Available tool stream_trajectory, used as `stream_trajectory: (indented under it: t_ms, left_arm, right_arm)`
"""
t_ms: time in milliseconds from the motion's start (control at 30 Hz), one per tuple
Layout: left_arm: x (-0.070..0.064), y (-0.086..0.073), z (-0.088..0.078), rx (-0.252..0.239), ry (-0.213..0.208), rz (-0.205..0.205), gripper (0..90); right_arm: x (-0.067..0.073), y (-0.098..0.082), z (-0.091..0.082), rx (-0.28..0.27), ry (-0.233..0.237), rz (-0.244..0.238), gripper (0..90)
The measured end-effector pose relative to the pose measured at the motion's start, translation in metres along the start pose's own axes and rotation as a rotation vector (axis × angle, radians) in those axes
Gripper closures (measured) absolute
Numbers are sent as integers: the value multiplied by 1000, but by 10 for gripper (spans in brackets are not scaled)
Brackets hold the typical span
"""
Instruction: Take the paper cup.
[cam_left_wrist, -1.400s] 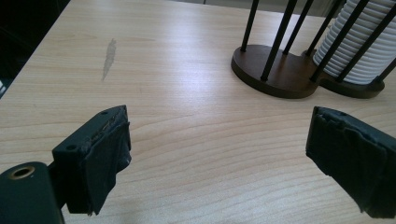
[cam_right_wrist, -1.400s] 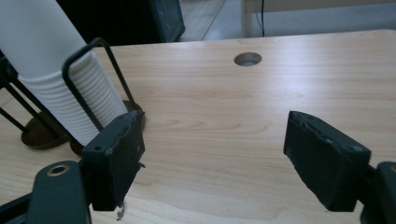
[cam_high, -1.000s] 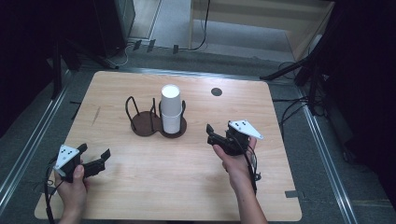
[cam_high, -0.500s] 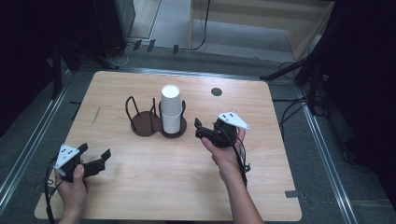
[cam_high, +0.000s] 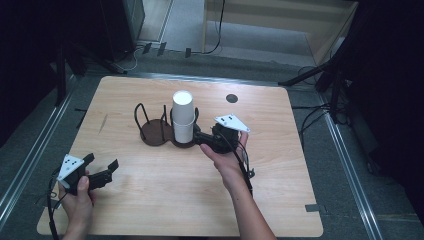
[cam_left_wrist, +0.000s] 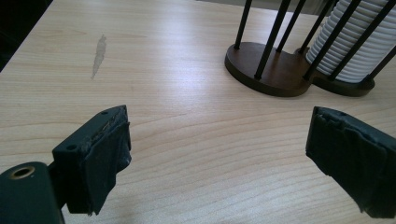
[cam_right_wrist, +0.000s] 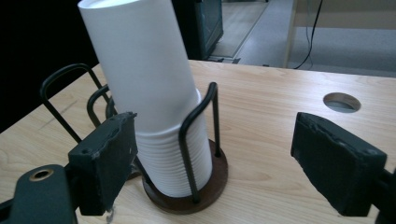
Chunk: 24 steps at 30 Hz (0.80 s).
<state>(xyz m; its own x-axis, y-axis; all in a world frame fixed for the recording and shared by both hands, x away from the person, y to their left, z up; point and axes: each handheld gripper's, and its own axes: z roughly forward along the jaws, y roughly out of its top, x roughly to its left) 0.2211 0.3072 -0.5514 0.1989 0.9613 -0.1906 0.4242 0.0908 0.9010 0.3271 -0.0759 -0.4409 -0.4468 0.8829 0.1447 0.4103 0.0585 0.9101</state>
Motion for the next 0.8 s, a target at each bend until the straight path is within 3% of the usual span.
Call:
stream_trajectory:
  t_ms: [333, 800]
  left_arm:
    - [0, 0, 1, 1, -2, -7, 68]
    - [0, 0, 1, 4, -4, -11, 68]
  right_arm:
    - [19, 6, 16, 9, 30, -22, 143]
    - [26, 9, 34, 21, 38, -11, 143]
